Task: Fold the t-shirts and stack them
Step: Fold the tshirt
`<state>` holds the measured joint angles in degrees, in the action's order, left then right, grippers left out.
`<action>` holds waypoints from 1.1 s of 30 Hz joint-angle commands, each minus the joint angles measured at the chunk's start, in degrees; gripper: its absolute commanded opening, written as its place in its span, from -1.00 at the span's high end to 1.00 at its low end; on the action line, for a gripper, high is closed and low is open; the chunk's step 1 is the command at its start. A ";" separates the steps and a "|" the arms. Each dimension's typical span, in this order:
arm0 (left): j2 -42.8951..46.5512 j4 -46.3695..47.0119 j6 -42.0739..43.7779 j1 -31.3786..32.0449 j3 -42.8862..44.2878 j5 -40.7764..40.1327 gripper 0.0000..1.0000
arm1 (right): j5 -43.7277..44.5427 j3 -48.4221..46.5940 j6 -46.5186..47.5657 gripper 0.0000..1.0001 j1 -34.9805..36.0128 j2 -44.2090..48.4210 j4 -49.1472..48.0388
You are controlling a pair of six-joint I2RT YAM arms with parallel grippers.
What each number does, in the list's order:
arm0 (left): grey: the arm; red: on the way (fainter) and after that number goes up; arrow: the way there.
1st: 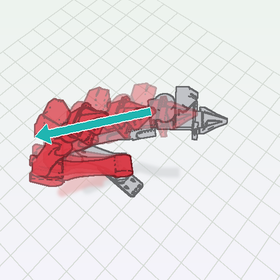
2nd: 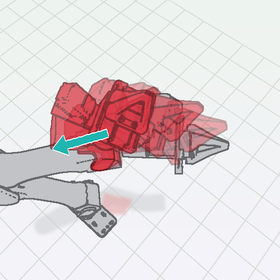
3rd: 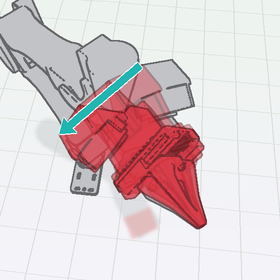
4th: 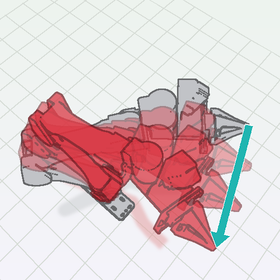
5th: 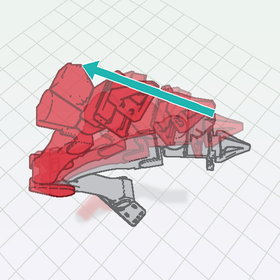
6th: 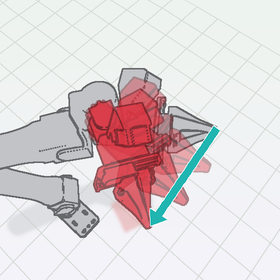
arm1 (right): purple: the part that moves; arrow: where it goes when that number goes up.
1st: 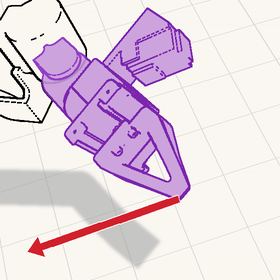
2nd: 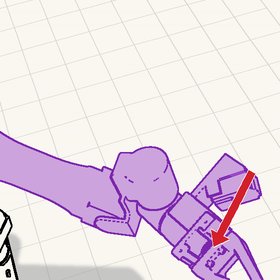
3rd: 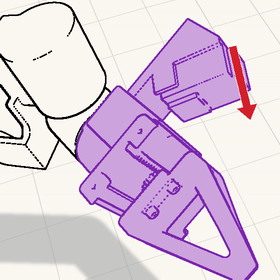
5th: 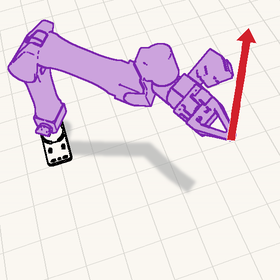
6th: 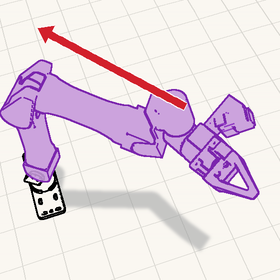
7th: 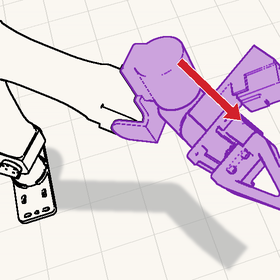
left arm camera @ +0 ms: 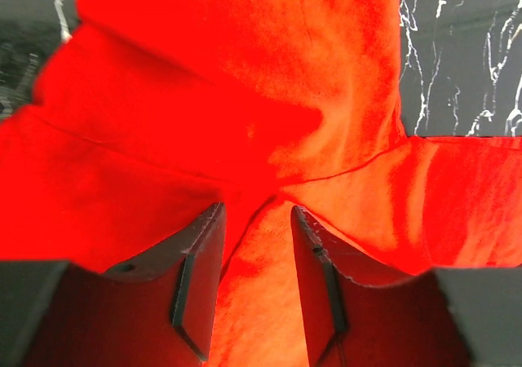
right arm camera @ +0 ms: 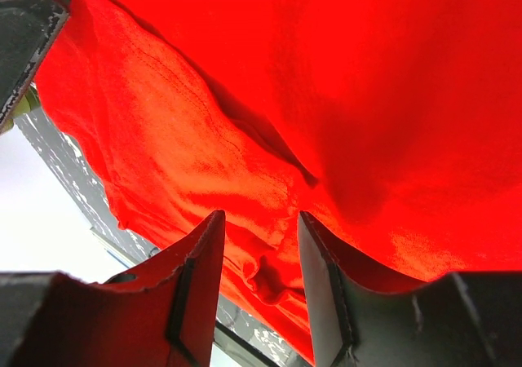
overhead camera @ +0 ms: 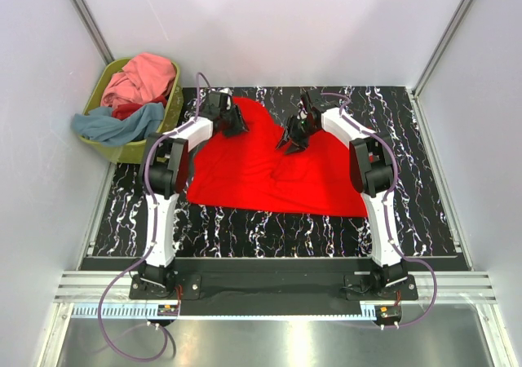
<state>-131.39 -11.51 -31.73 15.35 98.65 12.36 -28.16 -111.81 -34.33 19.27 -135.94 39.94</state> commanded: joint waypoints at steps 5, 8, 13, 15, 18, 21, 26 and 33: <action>4.39 -1.33 4.30 0.20 2.33 -1.03 0.18 | -1.46 0.54 -0.04 0.03 -0.81 0.94 -1.27; 3.95 -0.19 4.04 0.38 3.04 2.13 0.24 | -1.20 0.89 -0.04 0.03 -0.98 1.64 -1.36; 4.13 0.35 4.04 -0.50 4.26 2.49 0.10 | -0.14 2.12 -0.13 0.01 -3.09 3.40 -1.18; 3.87 -0.61 3.87 -1.20 5.32 2.84 0.09 | 0.91 2.73 -0.13 0.00 -4.58 4.45 -1.36; 3.43 -1.76 1.68 -2.69 4.98 3.54 0.10 | 1.79 4.66 0.40 -0.05 -6.95 6.38 -1.27; 2.02 -4.30 0.35 -3.92 5.23 3.46 0.13 | 3.28 7.91 1.97 -0.12 -9.24 9.10 -1.27; -1.05 -7.39 -1.14 -6.30 5.67 4.34 0.18 | 5.66 13.10 4.97 -0.14 -15.39 11.66 -0.92; -1.94 -9.41 0.96 -8.41 6.03 4.16 0.19 | 8.56 17.15 7.95 -0.16 -21.64 11.84 -0.83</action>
<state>-133.14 -19.49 -32.21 7.03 102.87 16.16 -22.44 -96.05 -29.39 -0.91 -126.69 38.85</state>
